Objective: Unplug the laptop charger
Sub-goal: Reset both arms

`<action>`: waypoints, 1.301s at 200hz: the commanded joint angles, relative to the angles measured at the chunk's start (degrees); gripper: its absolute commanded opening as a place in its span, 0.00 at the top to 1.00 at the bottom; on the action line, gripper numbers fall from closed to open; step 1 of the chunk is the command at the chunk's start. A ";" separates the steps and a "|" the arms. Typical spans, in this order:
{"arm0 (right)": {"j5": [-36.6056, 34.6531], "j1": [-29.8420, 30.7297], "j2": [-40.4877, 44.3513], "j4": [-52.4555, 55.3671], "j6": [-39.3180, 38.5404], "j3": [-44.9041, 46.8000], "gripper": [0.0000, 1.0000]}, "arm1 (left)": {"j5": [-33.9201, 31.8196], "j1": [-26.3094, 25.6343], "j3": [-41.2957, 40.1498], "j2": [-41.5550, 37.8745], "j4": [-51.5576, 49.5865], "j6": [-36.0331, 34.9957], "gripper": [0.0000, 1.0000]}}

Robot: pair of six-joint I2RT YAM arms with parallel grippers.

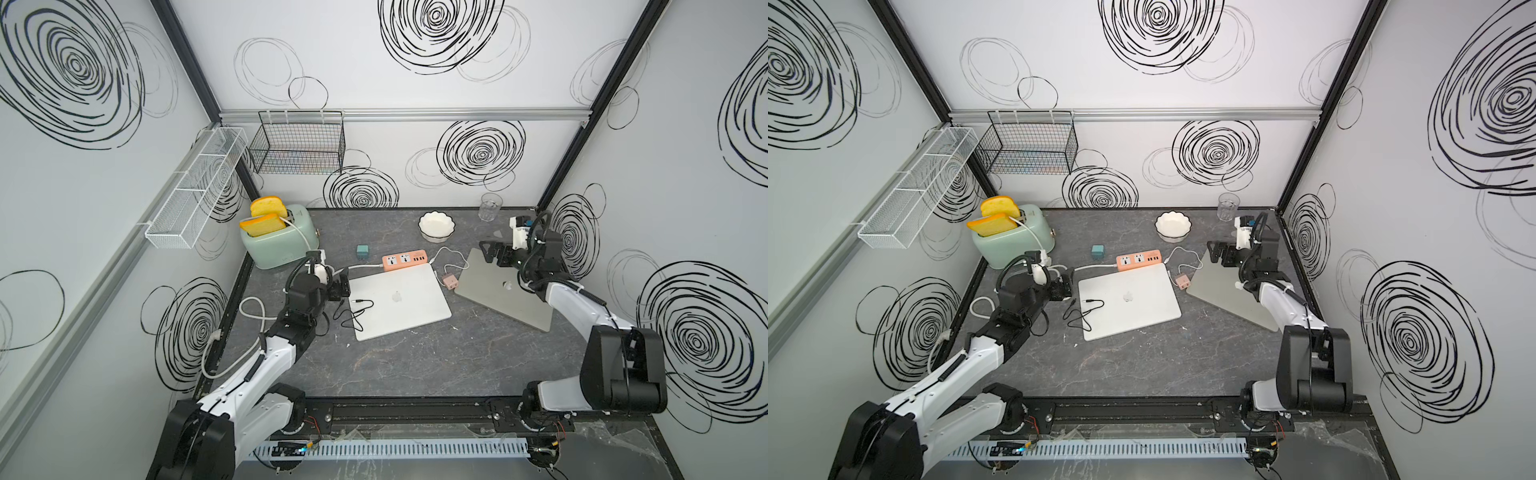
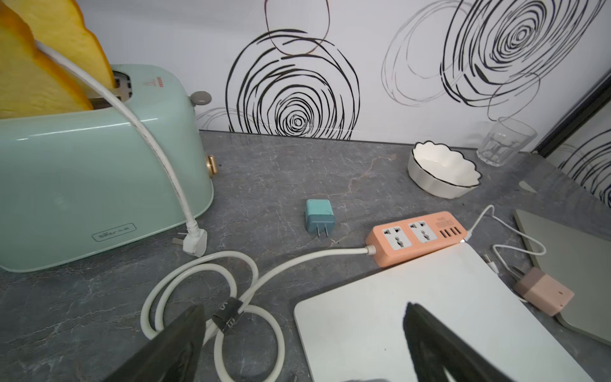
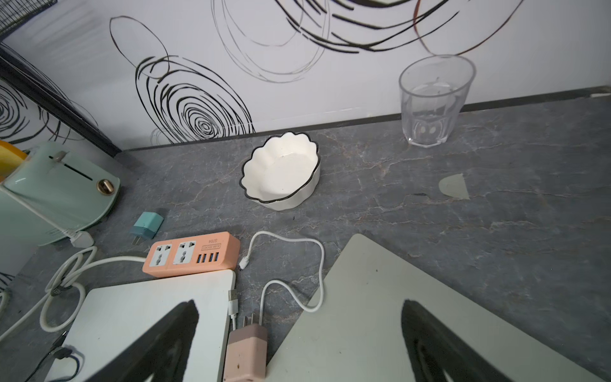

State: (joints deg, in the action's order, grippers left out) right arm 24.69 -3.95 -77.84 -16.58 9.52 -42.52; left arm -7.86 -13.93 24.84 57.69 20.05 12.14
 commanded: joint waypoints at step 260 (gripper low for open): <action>-19.54 2.37 -8.84 -53.28 -9.69 29.62 0.01 | 0.17 9.94 -12.80 26.42 53.14 -11.81 0.03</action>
State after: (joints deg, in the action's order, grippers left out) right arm 5.93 -1.32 -87.44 -68.31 0.67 -12.14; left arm -6.94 -4.01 11.57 84.44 68.10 1.58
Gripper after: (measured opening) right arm 0.989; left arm 0.974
